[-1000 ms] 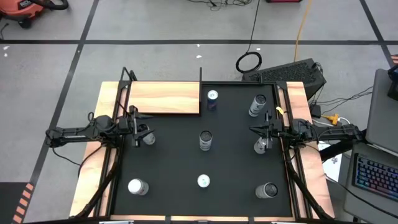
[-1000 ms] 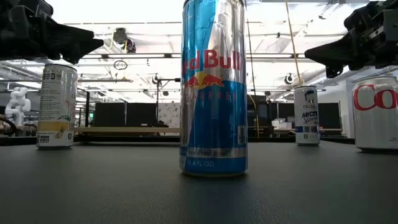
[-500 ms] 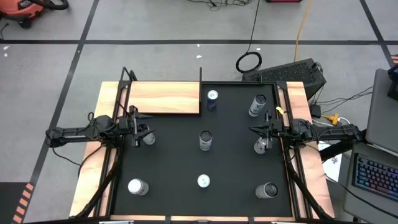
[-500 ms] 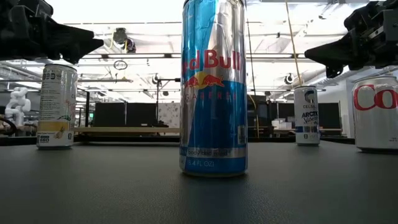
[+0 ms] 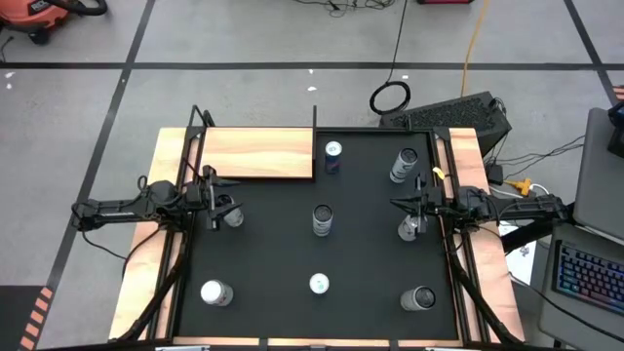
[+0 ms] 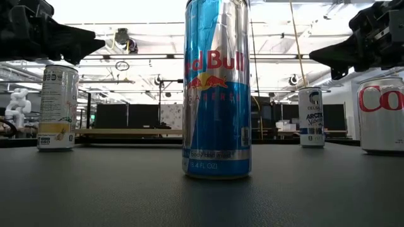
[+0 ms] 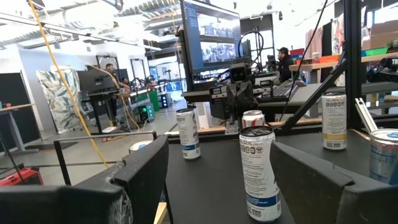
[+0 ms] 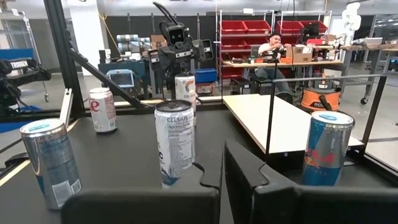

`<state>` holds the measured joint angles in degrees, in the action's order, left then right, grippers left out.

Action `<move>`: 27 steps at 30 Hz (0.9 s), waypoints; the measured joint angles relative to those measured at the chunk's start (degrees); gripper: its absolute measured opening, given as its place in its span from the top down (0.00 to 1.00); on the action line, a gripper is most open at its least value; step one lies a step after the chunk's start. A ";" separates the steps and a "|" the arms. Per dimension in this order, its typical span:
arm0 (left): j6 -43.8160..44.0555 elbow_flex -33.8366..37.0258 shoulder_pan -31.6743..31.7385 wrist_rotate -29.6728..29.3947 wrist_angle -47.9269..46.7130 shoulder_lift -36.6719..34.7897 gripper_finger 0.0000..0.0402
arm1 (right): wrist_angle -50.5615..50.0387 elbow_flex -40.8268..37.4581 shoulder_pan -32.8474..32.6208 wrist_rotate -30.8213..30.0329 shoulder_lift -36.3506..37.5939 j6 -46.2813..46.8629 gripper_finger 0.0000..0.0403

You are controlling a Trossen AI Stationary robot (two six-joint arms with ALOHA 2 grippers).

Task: Place canned beverage on shelf
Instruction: Put the top white-blue soda can on the shelf

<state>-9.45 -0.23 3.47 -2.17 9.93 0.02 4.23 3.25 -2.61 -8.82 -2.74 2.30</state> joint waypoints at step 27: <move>0.00 0.00 -0.01 0.01 0.02 -0.01 0.29 | 13.58 0.00 0.00 -0.11 0.00 -3.76 1.00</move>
<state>-9.45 -0.23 3.47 -2.15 9.96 0.01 17.81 3.25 -2.61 -8.93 -2.74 -1.46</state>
